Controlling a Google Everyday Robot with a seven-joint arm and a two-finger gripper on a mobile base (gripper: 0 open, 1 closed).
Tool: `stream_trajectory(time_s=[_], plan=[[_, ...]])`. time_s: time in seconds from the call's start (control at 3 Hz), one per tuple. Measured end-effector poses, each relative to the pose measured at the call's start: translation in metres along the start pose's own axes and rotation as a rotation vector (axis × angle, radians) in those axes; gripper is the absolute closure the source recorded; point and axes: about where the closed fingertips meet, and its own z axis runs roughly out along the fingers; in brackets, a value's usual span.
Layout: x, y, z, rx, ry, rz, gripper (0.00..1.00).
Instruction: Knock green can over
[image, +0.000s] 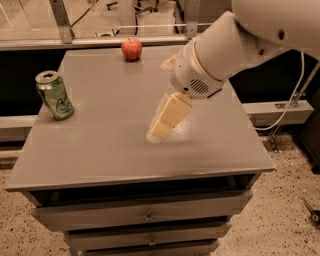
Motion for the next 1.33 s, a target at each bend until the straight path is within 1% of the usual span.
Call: stream_trajectory(time_s=[0.33, 0.67, 1.0, 1.33], plan=[[-0.015, -0.002, 0.028, -0.016, -0.065, -0.007, 0.00], [-0.056, -0.008, 0.102, -0.064, -0.237, -0.034, 0.00], [-0.098, -0.027, 0.161, -0.066, -0.418, -0.038, 0.00], [-0.130, -0.049, 0.200, -0.048, -0.560, -0.021, 0.00]])
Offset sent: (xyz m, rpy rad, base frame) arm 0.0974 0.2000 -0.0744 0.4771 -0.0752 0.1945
